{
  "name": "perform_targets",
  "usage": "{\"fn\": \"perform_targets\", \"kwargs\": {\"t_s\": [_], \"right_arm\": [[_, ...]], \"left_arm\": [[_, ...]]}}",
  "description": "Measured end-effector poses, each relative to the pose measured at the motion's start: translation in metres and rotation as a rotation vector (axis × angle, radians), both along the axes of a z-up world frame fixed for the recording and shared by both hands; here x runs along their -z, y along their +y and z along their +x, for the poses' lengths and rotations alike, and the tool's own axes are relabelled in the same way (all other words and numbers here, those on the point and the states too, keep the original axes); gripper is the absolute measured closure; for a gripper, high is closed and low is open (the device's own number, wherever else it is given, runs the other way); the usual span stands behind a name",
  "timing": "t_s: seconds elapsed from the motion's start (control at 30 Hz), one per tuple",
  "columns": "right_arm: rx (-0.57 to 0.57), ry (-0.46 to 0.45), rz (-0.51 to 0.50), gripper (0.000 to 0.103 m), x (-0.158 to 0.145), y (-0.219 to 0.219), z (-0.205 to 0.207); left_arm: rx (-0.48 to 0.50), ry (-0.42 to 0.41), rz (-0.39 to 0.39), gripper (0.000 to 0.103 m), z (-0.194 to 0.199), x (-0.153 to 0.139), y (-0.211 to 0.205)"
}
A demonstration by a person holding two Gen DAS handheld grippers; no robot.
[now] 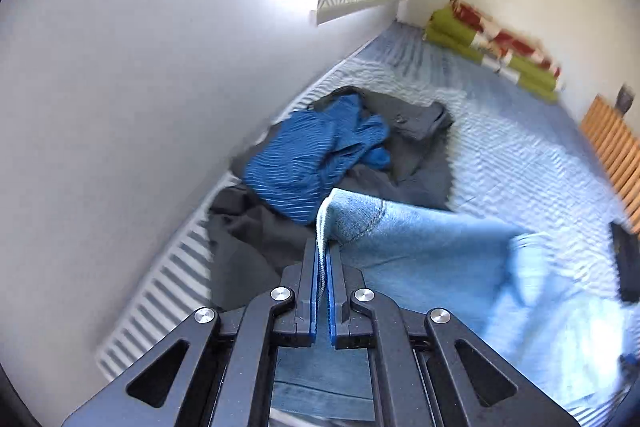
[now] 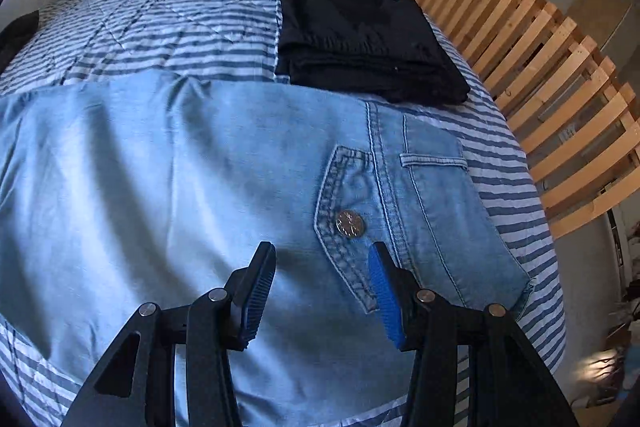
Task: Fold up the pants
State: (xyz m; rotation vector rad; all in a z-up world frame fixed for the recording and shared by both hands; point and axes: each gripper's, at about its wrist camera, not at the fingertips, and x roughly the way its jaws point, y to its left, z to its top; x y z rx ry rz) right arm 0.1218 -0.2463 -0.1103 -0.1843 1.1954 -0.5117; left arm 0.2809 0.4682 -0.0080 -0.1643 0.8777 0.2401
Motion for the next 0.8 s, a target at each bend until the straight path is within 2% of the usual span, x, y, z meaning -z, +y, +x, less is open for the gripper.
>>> {"fn": "perform_targets", "kwargs": {"t_s": [0.07,0.2,0.4,0.5,0.57,0.63,0.7,0.8], "right_arm": [[0.009,0.015,0.013,0.059,0.01,-0.005,-0.002],[0.002,0.019,-0.014,0.057,0.012,0.0,-0.003],[-0.004,0.041,-0.026,0.056,0.013,0.001,0.001],[-0.002,0.038,-0.053,0.055,0.017,0.004,0.002],[-0.01,0.045,-0.083,0.055,0.018,0.008,0.003],[-0.024,0.055,-0.097,0.055,0.019,0.01,0.004],[-0.027,0.061,-0.092,0.055,0.018,0.009,0.005],[-0.02,0.057,-0.083,0.055,0.018,0.008,0.004]], "left_arm": [[-0.008,0.036,0.017,0.1,0.008,0.009,0.004],[0.001,0.102,0.056,0.1,0.03,0.028,0.005],[0.053,0.102,0.08,0.1,0.074,0.029,0.005],[0.046,0.176,0.106,0.1,0.098,0.065,0.007],[0.034,0.213,0.066,0.1,0.102,0.092,0.013],[0.027,0.216,0.012,0.093,0.099,0.102,0.021],[0.001,0.197,-0.007,0.088,0.091,0.096,0.031],[-0.094,0.168,0.042,0.085,0.071,0.07,0.053]]}}
